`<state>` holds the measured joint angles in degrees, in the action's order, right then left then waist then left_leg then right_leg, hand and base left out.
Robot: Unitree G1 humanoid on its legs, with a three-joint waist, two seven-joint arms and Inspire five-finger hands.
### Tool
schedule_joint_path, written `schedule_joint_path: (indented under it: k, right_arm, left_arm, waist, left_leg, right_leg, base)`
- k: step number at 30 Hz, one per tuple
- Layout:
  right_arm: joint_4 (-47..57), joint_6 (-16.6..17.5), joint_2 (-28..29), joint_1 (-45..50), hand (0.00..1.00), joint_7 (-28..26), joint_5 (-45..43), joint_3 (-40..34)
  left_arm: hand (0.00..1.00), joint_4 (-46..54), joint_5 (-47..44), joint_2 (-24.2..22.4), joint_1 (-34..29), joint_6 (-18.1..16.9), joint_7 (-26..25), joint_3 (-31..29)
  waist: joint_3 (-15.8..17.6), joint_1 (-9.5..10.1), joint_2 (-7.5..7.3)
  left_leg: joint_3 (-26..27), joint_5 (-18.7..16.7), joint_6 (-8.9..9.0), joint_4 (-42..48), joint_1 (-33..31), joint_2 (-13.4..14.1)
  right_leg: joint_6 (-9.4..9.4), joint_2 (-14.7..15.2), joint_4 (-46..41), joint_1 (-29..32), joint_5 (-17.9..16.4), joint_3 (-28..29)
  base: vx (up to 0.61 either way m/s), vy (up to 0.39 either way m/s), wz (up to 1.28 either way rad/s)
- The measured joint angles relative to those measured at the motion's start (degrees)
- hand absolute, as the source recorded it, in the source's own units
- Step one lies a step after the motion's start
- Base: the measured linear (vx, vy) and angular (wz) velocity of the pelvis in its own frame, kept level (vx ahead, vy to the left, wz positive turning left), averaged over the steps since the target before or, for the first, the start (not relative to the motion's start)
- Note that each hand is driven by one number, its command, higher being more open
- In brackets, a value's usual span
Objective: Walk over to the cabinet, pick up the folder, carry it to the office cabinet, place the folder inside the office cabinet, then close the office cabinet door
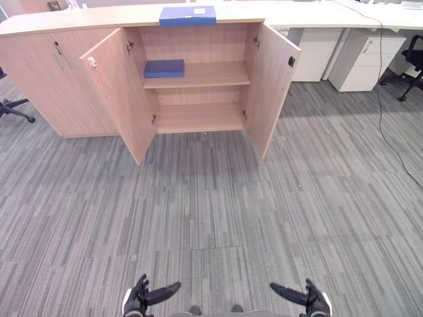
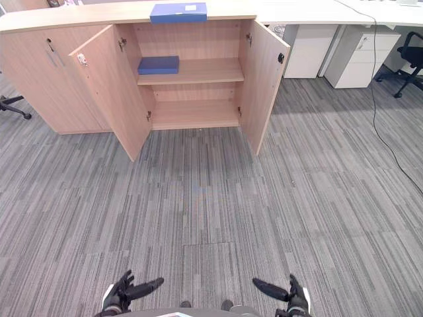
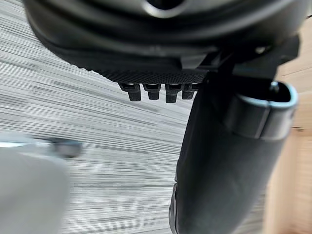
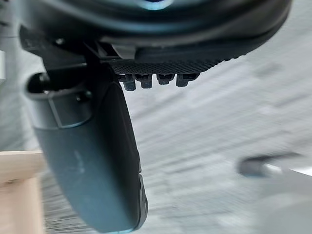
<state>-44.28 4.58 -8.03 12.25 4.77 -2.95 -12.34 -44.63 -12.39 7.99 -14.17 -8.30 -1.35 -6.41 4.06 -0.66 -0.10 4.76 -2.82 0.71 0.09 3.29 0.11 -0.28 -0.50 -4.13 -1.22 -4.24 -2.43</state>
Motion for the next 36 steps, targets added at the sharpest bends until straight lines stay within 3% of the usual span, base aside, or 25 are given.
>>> schedule_joint_path:
  k: [4, 11, 17, 19, 21, 22, 23, 24, 25, 27, 29, 31, 32, 33, 34, 35, 36]
  right_arm:
    - [2.45, 0.36, -1.08, -0.84, 1.0, -1.18, 4.84, -0.01]
    - [2.5, 0.24, -1.28, -0.82, 1.0, -2.41, 5.4, 0.55]
    - [2.59, 0.1, -3.34, -2.85, 1.0, -2.24, 4.69, 1.51]
    - [2.59, -0.1, -3.25, -2.85, 1.0, -2.22, 4.23, 1.54]
    - [2.55, -0.58, -3.14, -3.04, 1.0, -2.17, 4.06, 1.68]
    - [2.54, -0.65, -3.07, -3.28, 1.0, -2.17, 4.03, 1.84]
    - [2.61, -0.65, -2.81, -3.54, 1.0, -2.05, 3.55, 2.71]
    - [2.62, -0.7, -2.71, -3.5, 1.0, -2.06, 3.23, 3.73]
    - [2.7, -0.83, -2.57, -2.98, 1.0, -2.21, 3.1, 4.5]
    - [2.96, -0.96, -2.6, -2.78, 1.0, -2.13, 3.09, 5.46]
    - [3.07, -0.96, -2.97, -3.22, 1.0, -2.14, 3.1, 6.09]
    - [3.97, -0.96, -3.33, -3.26, 1.0, -2.11, 3.08, 6.1]
    - [5.03, -0.87, -3.3, -2.79, 1.0, -2.09, 3.08, 6.33]
    - [5.34, -0.79, -3.67, -2.6, 1.0, -2.09, 3.09, 6.43]
    - [4.99, -1.03, -4.13, -4.06, 1.0, -2.01, 3.09, 6.33]
    - [5.41, -1.11, -3.99, -5.51, 1.0, -1.99, 3.13, 6.2]
    - [6.17, -0.85, -4.26, -5.63, 1.0, -2.15, 3.13, 6.18]
  left_arm:
    - [1.0, 2.63, 0.07, 0.87, 0.01, -0.83, 0.87, 0.01]
    - [1.0, 4.44, 0.66, 0.93, -1.0, -0.8, 1.52, 0.02]
    - [1.0, 8.27, 0.61, 0.4, -1.19, -0.69, 0.91, 0.01]
    - [1.0, 9.61, 0.4, 0.05, -1.24, -0.69, 0.44, -0.02]
    - [1.0, 10.85, -0.06, -0.2, -1.59, -0.66, -0.02, -0.02]
    - [1.0, 10.83, -0.09, -0.18, -1.66, -0.63, -0.25, -0.02]
    - [1.0, 10.87, -0.09, 0.21, -1.84, -0.62, -0.65, 0.02]
    - [1.0, 10.88, -0.11, 0.75, -1.68, -0.54, -1.0, 0.1]
    - [1.0, 10.86, -0.11, 1.36, -1.55, -0.23, -1.39, 0.28]
    - [1.0, 10.8, -0.11, 2.22, -0.98, -0.21, -1.9, 0.52]
    - [1.0, 10.65, -0.15, 2.55, 1.13, -0.21, -2.42, 0.56]
    - [1.0, 10.39, -0.15, 2.39, 3.45, -0.25, -2.48, 0.8]
    - [1.0, 10.3, -0.13, 2.62, 4.08, -0.35, -2.47, 1.08]
    - [1.0, 9.79, -0.04, 2.43, 3.84, -0.38, -2.39, 1.28]
    - [1.0, 9.05, -0.04, 1.75, 4.61, -0.36, -2.39, 1.28]
    - [1.0, 8.32, 0.05, 1.71, 5.68, -0.35, -1.86, 1.69]
    - [1.0, 8.09, 0.05, 1.05, 5.94, -0.35, -1.76, 2.38]
  waist:
    - [1.08, -0.26, -0.02]
    - [1.83, -0.32, 0.25]
    - [3.62, -0.27, 1.36]
    - [3.75, -0.14, 1.56]
    - [4.07, -0.04, 1.32]
    - [4.17, 0.03, 1.44]
    - [4.57, -0.18, 1.31]
    - [5.36, -0.37, 0.83]
    - [5.99, -0.36, 0.66]
    - [6.82, -0.8, 0.71]
    - [8.39, -1.83, 1.54]
    - [9.42, -2.42, 2.63]
    - [9.42, -2.55, 2.27]
    - [9.5, -3.42, 2.51]
    - [9.91, -3.04, 4.06]
    - [9.94, -3.59, 3.81]
    - [10.08, -3.51, 3.76]
  left_leg:
    - [0.56, -0.6, 0.91, -0.43, 1.49, -0.22]
    - [1.68, -1.94, 1.49, 0.21, 1.36, -0.14]
    - [3.61, -7.78, -0.6, 9.6, -4.56, 0.3]
    - [3.8, -10.39, -1.09, 13.18, -6.54, 0.26]
    - [4.16, -14.69, -2.7, 17.76, -7.77, -0.26]
    - [4.22, -15.37, -2.93, 18.15, -7.55, -0.32]
    - [3.9, -16.23, -3.51, 18.3, -6.29, -0.57]
    - [3.44, -16.62, -4.44, 18.18, -4.69, -1.03]
    - [2.8, -17.87, -4.75, 18.12, -2.75, -1.1]
    - [1.03, -18.66, -4.68, 16.69, 0.02, -0.89]
    - [-1.35, -18.58, -4.21, 13.7, 3.15, 0.85]
    - [-3.15, -17.94, -2.83, 9.62, 6.59, 3.53]
    - [-3.49, -17.77, -0.49, 8.23, 8.73, 4.17]
    - [-3.96, -18.81, 1.6, 8.54, 11.09, 5.28]
    - [-3.72, -18.51, 2.74, 9.43, 11.45, 6.79]
    - [-3.9, -14.87, 7.32, 12.28, 10.32, 6.78]
    - [-3.35, -9.59, 7.21, 18.51, 8.82, 6.38]
  right_leg:
    - [0.13, 0.32, 1.37, -1.99, 0.02, -0.35]
    - [0.77, 0.38, 1.42, -1.91, -0.39, 0.34]
    - [1.72, 0.7, -1.08, 1.11, -2.03, 0.85]
    - [2.7, 1.17, -5.6, 3.56, -4.95, 0.77]
    - [5.36, 2.69, -17.38, 8.14, -10.22, 0.25]
    - [5.81, 3.09, -21.63, 9.9, -10.55, -0.41]
    - [6.15, 4.33, -32.53, 14.59, -10.21, -2.09]
    - [6.35, 5.37, -39.58, 17.53, -10.62, -3.1]
    - [5.29, 5.83, -42.95, 19.82, -12.48, -4.06]
    - [4.02, 6.13, -41.23, 23.01, -13.68, -6.03]
    - [2.88, 5.49, -34.42, 26.57, -12.99, -8.39]
    - [2.71, 4.18, -24.76, 29.95, -7.9, -10.33]
    - [2.06, 3.83, -16.53, 30.68, -0.29, -10.29]
    - [-1.31, 3.89, -16.67, 29.93, 9.67, -10.4]
    - [-1.94, 3.17, -20.22, 30.56, 7.77, -11.5]
    - [-2.31, 4.2, -24.29, 30.83, 3.31, -12.07]
    - [-2.58, 4.93, -25.85, 28.72, 0.38, -12.56]
  base:
    - [0.1, 0.028, 0.01]
    - [0.04, 0.003, -0.05]
    - [-0.03, 0.015, -0.11]
    - [0.02, 0.059, 0.02]
    - [0.07, 0.079, -0.07]
    - [0.11, 0.103, -0.11]
    - [0.19, 0.103, 0.05]
    - [0.3, 0.098, 0.17]
    - [0.31, 0.058, 0.21]
    - [0.35, 0.012, 0.36]
    - [0.49, -0.054, 0.72]
    - [0.63, -0.139, 0.75]
    - [0.65, -0.173, 0.66]
    - [0.83, -0.222, 0.41]
    - [0.69, -0.203, 0.36]
    - [0.8, -0.262, 0.19]
    - [0.65, -0.243, 0.41]
